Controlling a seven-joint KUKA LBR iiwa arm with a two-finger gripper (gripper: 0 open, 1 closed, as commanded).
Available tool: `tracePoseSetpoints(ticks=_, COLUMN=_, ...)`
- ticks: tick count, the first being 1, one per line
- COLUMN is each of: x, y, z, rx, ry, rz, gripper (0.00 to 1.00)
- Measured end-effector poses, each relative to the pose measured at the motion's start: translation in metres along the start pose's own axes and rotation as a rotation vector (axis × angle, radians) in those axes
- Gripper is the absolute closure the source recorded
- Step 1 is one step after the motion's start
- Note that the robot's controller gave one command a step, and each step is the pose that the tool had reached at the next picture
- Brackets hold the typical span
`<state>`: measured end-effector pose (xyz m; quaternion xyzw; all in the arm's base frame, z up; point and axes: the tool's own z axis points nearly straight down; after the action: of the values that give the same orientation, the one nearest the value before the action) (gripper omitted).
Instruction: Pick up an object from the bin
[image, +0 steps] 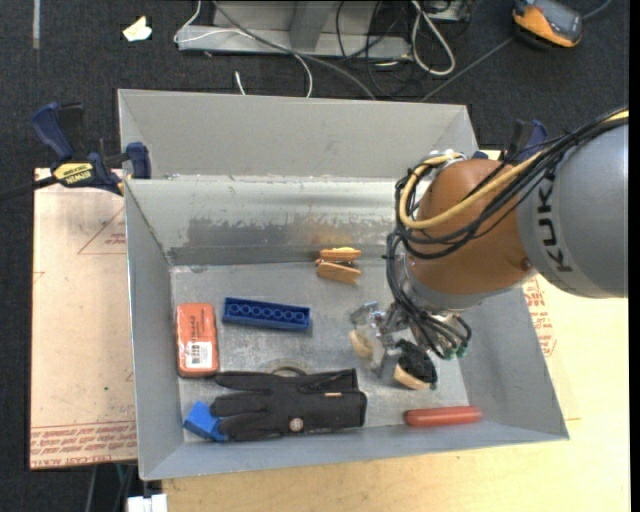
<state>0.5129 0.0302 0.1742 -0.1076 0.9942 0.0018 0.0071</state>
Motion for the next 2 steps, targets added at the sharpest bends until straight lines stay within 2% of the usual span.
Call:
tracePoseSetpoints(ticks=1, x=-0.011, y=0.027, z=0.019, rx=0.002, ry=-0.007, rz=0.068, gripper=1.00)
tracePoseSetpoints(ticks=2, x=0.010, y=0.015, z=0.048, rx=-0.002, ry=0.002, rz=-0.077, gripper=1.00)
